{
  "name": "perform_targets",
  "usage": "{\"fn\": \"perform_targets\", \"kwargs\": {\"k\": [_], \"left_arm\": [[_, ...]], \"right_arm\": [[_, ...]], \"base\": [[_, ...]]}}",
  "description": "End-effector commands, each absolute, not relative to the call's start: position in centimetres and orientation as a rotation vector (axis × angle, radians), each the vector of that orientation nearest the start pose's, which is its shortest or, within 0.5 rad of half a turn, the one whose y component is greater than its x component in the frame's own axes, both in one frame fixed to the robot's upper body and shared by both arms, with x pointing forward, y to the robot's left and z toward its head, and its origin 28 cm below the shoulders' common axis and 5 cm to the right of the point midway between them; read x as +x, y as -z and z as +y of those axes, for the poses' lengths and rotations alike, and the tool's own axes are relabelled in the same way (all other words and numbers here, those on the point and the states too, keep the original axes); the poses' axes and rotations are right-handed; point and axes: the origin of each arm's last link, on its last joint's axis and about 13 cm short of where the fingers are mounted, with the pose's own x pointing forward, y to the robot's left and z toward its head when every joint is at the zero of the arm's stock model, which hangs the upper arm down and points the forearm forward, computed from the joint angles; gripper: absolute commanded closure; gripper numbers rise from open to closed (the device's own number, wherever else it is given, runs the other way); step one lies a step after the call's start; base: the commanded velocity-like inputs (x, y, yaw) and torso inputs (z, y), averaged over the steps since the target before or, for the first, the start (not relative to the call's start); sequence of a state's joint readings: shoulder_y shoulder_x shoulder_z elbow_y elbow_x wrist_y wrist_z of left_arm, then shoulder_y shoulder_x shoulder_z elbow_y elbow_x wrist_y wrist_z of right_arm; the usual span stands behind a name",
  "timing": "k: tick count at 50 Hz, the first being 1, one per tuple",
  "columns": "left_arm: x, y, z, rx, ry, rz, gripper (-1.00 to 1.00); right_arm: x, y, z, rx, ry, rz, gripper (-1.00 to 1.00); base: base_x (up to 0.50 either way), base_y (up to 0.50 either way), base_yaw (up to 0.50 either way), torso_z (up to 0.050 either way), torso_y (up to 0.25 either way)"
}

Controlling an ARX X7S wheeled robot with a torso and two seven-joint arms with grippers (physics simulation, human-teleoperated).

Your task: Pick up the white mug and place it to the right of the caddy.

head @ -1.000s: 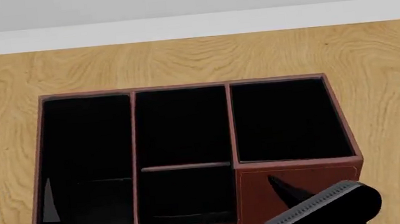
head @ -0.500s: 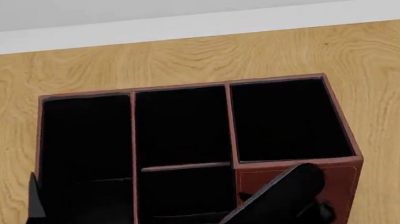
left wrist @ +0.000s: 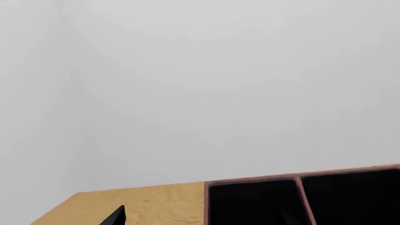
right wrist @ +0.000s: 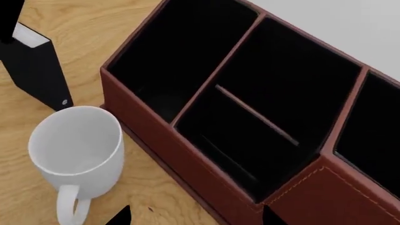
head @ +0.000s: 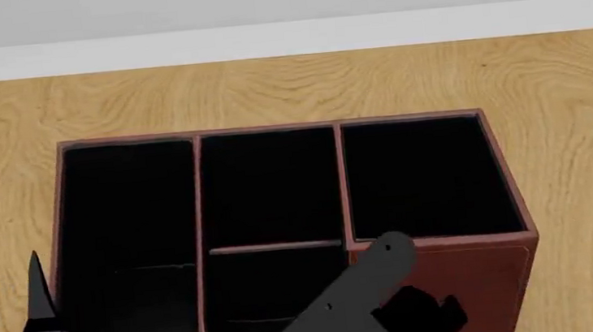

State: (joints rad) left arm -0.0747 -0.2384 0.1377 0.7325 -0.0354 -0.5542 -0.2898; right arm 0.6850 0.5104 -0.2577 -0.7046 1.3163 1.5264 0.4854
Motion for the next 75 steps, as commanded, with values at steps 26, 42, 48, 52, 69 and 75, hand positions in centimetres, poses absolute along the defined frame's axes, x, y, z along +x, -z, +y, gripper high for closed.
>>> {"fn": "perform_targets", "kwargs": {"k": [26,42,48,52,69,75], "left_arm": [[19.3,-13.9,21.7,0.16,-0.122,-0.27,-1.0],[19.3,-13.8,21.8,0.157,-0.119,-0.269,-1.0],[19.3,-13.7,21.8,0.155,-0.12,-0.265,-1.0],[19.3,-13.7,21.9,0.154,-0.121,-0.266,-1.0],[19.4,-13.6,22.0,0.148,-0.121,-0.265,-1.0],[19.4,-13.5,22.0,0.149,-0.121,-0.264,-1.0]], "right_arm": [[19.8,-17.7,-8.2,-0.393,-0.788,0.501,-1.0],[20.3,-16.9,-6.9,-0.396,-0.846,0.511,-1.0],[20.8,-16.5,-6.4,-0.401,-0.859,0.525,-1.0],[21.0,-16.2,-6.2,-0.398,-0.868,0.533,-1.0],[21.7,-14.8,-4.9,-0.397,-0.915,0.56,-1.0],[22.1,-13.8,-4.5,-0.399,-0.924,0.583,-1.0]], "base": [[0.0,0.0,0.0,0.0,0.0],[0.0,0.0,0.0,0.0,0.0],[0.0,0.0,0.0,0.0,0.0],[0.0,0.0,0.0,0.0,0.0],[0.0,0.0,0.0,0.0,0.0],[0.0,0.0,0.0,0.0,0.0]]}}
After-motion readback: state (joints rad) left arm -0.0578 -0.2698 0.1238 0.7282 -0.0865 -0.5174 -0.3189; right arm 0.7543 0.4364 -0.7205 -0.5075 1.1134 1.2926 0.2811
